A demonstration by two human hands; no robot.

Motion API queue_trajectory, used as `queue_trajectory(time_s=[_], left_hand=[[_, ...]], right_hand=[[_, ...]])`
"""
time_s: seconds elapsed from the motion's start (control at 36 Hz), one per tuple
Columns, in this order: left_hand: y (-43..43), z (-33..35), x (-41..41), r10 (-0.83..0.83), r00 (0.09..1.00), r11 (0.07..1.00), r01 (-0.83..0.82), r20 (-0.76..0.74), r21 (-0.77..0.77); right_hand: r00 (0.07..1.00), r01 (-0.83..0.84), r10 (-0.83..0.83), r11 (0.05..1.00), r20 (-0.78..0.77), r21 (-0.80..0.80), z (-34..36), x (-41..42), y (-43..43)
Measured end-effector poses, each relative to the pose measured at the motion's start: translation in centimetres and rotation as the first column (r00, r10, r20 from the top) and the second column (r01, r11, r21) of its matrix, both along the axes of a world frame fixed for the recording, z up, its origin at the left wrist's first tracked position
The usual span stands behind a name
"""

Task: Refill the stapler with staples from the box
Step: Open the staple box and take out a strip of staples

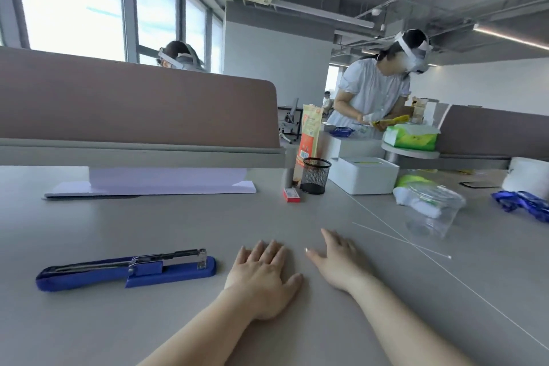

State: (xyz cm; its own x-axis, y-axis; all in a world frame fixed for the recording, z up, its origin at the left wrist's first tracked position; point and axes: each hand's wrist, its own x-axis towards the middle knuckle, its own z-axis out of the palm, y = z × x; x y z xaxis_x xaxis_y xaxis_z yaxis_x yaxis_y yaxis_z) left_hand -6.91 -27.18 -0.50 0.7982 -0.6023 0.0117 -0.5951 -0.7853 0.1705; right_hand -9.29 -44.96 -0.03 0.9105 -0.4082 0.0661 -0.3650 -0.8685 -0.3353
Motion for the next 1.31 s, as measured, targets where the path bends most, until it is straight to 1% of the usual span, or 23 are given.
queue_trajectory(time_s=[0.08,0.22,0.31,0.39,0.5,0.61,0.75,0.89,0.97,1.08,1.19,1.31], left_hand=[[0.0,-0.4,0.1,-0.012,1.0,1.0,0.012,0.013,-0.009],[-0.1,-0.7,0.1,0.005,0.998,0.997,-0.001,0.058,-0.073],[-0.2,-0.8,0.2,0.023,0.997,0.995,-0.016,0.075,-0.099],[-0.4,-1.1,0.4,0.03,0.996,0.995,-0.022,0.082,-0.098],[-0.3,-1.1,0.4,0.038,0.996,0.995,-0.03,0.082,-0.098],[-0.2,-0.8,0.2,0.041,0.996,0.996,-0.034,0.073,-0.086],[0.1,-0.3,0.0,0.02,0.997,0.997,-0.014,0.071,-0.08],[0.1,-0.2,0.1,0.012,0.998,0.994,-0.005,0.059,-0.113],[0.1,0.0,0.0,0.016,0.999,0.989,-0.008,0.051,-0.149],[0.8,0.7,-0.9,0.069,0.996,0.968,-0.055,0.048,-0.246],[1.7,1.3,-2.7,0.059,0.993,0.969,-0.032,0.106,-0.245],[3.2,0.6,-4.7,0.053,0.995,0.97,-0.031,0.084,-0.24]], right_hand=[[0.999,-0.01,0.01,1.0,0.041,0.004,0.4,3.0,-0.7],[0.997,-0.022,0.022,1.0,-0.079,0.003,0.8,9.0,-1.9],[0.996,-0.041,0.041,0.999,-0.076,-0.009,1.1,11.7,-2.4],[0.996,-0.073,0.071,0.997,-0.048,-0.039,1.2,13.5,-2.6],[0.995,-0.066,0.062,0.997,-0.08,-0.043,0.8,14.7,-2.9],[0.995,-0.068,0.066,0.997,-0.072,-0.026,0.6,14.6,-3.1],[0.994,-0.081,0.078,0.996,-0.078,-0.034,0.6,12.5,-2.4],[0.992,-0.083,0.08,0.996,-0.093,-0.029,0.6,7.4,-0.9],[0.992,-0.093,0.091,0.995,-0.087,-0.026,0.7,3.4,0.4],[0.992,-0.11,0.109,0.994,-0.061,-0.019,0.9,-1.9,2.1],[0.989,-0.145,0.145,0.989,0.0,0.011,0.6,-5.7,3.1],[0.977,-0.16,0.143,0.982,0.158,0.104,0.1,-7.5,3.7]])
